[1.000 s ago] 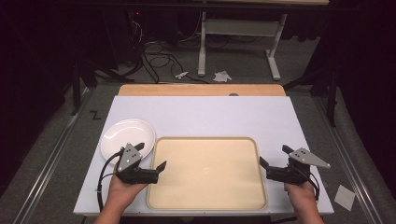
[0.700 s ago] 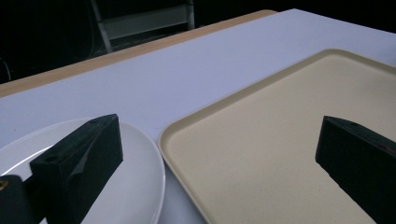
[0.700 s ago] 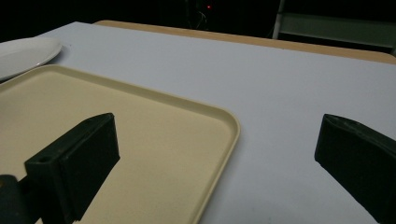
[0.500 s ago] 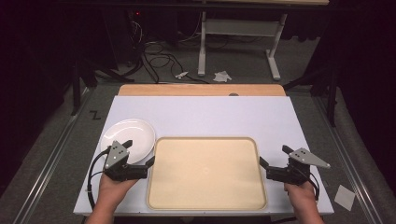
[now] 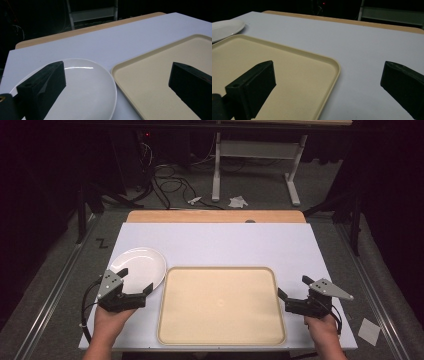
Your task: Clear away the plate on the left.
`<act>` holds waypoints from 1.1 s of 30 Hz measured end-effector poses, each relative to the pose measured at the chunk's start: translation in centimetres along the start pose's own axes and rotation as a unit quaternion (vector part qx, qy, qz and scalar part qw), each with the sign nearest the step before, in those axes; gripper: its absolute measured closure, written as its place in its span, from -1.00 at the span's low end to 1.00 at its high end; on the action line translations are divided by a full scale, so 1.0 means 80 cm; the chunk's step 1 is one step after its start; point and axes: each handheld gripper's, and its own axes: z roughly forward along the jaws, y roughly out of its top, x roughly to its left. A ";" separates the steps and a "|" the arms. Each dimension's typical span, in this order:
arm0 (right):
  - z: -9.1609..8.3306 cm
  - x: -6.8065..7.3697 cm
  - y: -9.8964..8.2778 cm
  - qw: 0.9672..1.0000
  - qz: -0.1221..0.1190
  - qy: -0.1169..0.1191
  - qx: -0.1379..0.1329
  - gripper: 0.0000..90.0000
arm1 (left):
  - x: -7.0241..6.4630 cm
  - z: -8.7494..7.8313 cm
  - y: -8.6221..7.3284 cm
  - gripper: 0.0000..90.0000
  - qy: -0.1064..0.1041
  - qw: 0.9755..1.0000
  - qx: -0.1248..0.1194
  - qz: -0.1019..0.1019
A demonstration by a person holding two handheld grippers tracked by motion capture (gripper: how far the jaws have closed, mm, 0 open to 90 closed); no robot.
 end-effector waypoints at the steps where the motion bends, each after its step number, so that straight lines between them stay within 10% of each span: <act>1: 0.000 0.000 0.000 1.000 -0.002 0.000 0.000 -0.99 | 0.001 0.000 0.001 -0.97 0.001 1.000 -0.002 0.002; 22: 0.000 -0.001 0.000 1.000 -0.001 0.000 0.000 -0.99 | 0.021 -0.001 0.031 -0.89 0.014 1.000 -0.023 -0.002; 33: 0.000 0.000 0.000 1.000 0.000 -0.001 0.000 -0.99 | 0.028 0.005 -0.007 -0.88 0.040 0.994 -0.015 0.105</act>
